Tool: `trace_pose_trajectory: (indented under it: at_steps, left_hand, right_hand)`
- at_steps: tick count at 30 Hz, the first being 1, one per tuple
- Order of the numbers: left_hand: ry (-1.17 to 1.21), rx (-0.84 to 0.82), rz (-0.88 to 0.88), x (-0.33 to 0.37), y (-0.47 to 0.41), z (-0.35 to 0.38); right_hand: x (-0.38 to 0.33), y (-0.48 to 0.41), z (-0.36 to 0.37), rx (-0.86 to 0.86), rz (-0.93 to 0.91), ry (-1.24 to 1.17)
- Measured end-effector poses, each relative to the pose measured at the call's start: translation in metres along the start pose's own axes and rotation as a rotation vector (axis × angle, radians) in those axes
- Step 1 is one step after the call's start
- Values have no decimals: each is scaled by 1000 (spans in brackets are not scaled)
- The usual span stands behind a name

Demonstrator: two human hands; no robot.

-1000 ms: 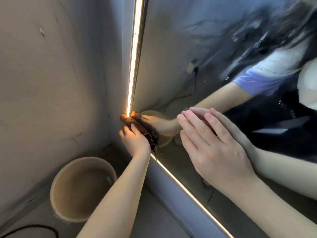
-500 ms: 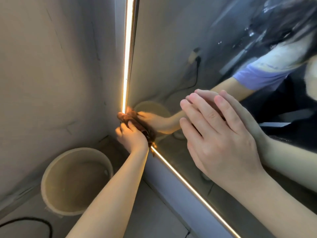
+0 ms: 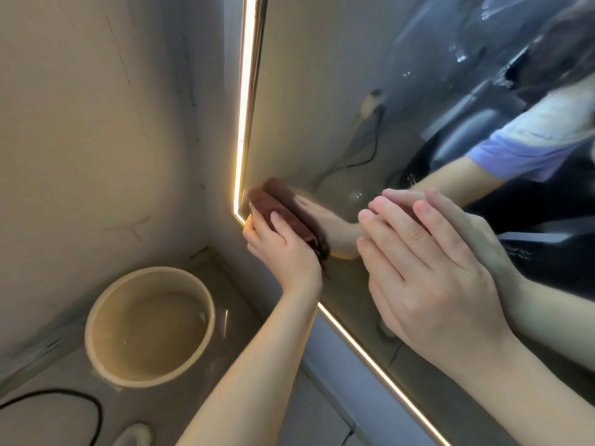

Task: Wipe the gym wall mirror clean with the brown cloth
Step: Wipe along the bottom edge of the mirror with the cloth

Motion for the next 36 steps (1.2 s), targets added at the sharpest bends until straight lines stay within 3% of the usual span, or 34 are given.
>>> trace_pose_trajectory:
  at_steps: [5, 9, 12, 18, 21, 24, 27, 33, 36]
  left_hand:
    - [-147, -109, -224, -52, 11, 4]
    - [-167, -115, -279, -57, 25, 4]
    - [-115, -63, -169, -33, 44, 2]
    - [-29, -20, 255, 34, 84, -4]
    - [-36, 27, 323, 38, 87, -5]
    - [-31, 36, 264, 25, 84, 0]
    - [-28, 8, 96, -2, 82, 4]
    - [-131, -66, -182, -71, 80, 13]
    - [-138, -80, -223, -84, 81, 13]
  right_hand:
    - [0, 9, 1, -2, -15, 18]
    - [2, 12, 1, -4, -21, 25]
    - [1, 11, -1, 39, -16, 15]
    - [2, 10, -11, 102, 34, -45]
    - [2, 16, -17, 79, 59, -28]
    - [2, 30, -16, 4, 36, -1]
    - [3, 42, -14, -34, 4, 43]
    - [5, 41, -14, 16, -27, 26]
    - [5, 42, -13, 39, -39, 39]
Point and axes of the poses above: each hand's wrist, its own y-axis away from the middle knuckle, its own z-axis out of the palm, x = y × z, the point moved 6 cm from there along -y, towards the middle knuckle, and after that the axes turned 10 degrees about -y, right-handed, at the moved point
